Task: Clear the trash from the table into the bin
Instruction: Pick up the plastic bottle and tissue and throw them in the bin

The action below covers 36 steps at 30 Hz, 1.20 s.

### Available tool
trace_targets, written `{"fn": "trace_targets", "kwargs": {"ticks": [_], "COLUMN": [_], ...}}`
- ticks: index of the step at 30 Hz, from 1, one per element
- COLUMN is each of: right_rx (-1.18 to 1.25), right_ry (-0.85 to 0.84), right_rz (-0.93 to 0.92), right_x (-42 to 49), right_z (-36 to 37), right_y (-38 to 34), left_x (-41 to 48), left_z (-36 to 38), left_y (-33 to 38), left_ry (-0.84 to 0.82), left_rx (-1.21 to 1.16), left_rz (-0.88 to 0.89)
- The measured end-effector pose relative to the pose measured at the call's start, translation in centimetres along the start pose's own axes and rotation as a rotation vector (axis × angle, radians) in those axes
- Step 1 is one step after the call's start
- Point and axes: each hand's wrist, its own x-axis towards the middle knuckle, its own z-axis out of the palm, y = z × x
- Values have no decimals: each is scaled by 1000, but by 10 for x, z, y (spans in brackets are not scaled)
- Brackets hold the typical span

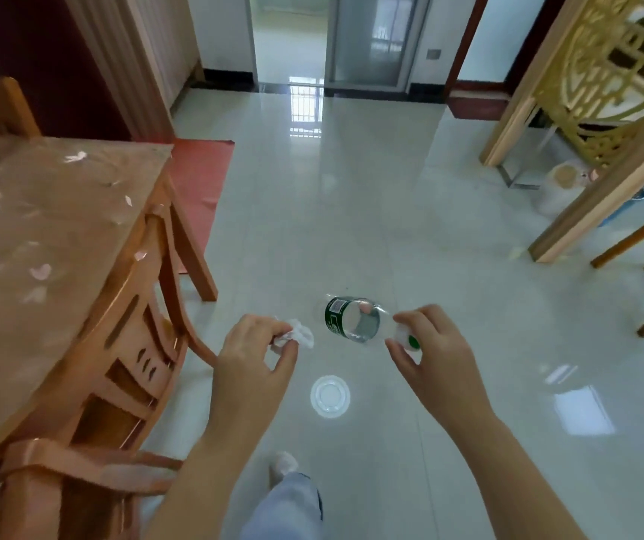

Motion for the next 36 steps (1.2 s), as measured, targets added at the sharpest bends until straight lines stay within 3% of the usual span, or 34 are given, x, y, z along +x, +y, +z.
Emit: {"fn": "trace_targets", "kwargs": {"ticks": [3,10,20,25,36], "right_rx": [18,108,181,144,134], "right_ry": [-28,-120,-129,-128,-225], "right_rz": [-86,-127,-151,-158,-315], "right_x": [76,183,390,522,696], "right_z": [35,113,196,210,312], "right_y": [-13,-12,84,133,129], "left_x": [58,132,344,463,622], "left_z": [-9,-6,64,97,115], "left_y": [-28,-78,-131,-135,-227], "left_ry": [27,70,120,165,239], "left_rx": [10,36,165,92,150], "left_rz": [-9,-211,-194,-225,-323]}}
